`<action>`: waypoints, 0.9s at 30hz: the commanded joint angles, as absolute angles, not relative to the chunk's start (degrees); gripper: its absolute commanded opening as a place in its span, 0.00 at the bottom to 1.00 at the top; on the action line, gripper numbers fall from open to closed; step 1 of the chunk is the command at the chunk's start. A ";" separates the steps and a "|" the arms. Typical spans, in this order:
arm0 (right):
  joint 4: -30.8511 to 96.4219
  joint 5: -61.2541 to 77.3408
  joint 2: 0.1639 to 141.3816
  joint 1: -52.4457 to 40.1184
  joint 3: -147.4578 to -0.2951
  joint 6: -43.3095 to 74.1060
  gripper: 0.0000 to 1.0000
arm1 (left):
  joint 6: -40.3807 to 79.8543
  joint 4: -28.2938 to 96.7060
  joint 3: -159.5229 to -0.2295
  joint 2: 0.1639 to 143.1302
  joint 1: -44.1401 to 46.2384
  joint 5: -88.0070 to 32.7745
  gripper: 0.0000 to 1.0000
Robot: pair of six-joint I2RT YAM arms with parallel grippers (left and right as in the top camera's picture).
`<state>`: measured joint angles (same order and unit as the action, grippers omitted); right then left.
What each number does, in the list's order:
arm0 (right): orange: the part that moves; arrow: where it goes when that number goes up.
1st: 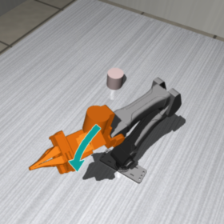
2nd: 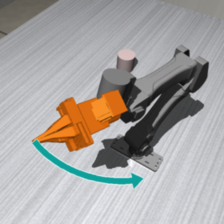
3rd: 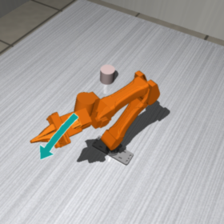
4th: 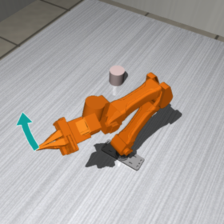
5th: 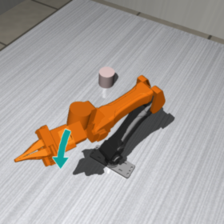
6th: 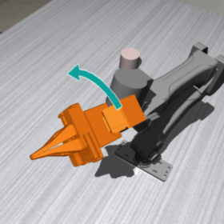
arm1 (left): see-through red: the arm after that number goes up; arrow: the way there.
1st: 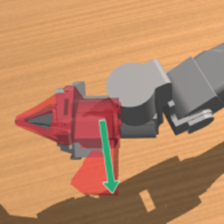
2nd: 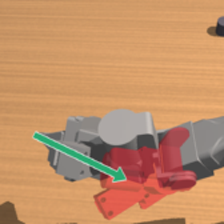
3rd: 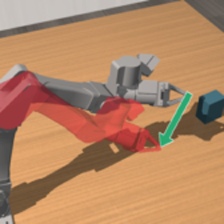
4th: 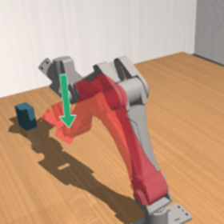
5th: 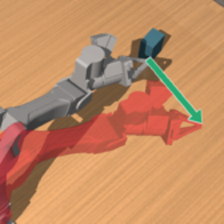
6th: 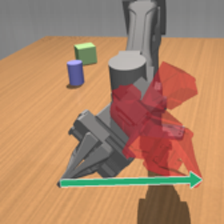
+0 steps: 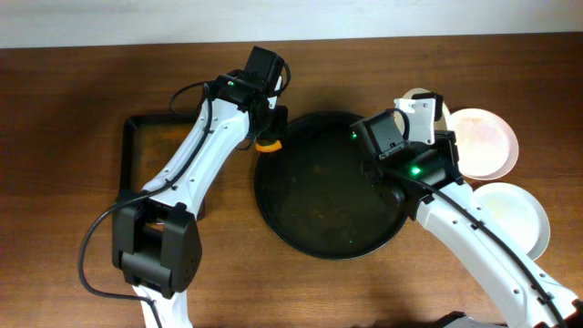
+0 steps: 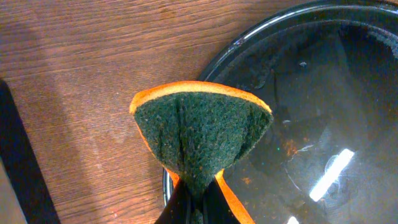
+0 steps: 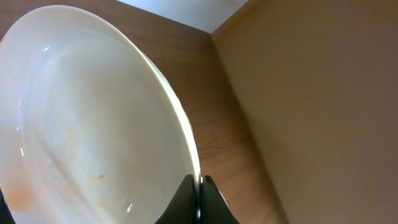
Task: Clean dirty plates on tray and stack at the side
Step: 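Lift the plate with the right gripper and stack it on the right-side plates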
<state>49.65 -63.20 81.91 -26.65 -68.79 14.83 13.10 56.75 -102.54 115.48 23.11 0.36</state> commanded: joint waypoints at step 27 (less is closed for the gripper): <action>54.92 -10.52 88.33 25.52 -70.19 27.86 0.99 | 13.65 57.80 -103.61 113.54 22.81 -0.27 0.01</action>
<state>48.69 -13.85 93.03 22.63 -69.45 26.87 13.13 57.71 -102.54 115.48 23.11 0.34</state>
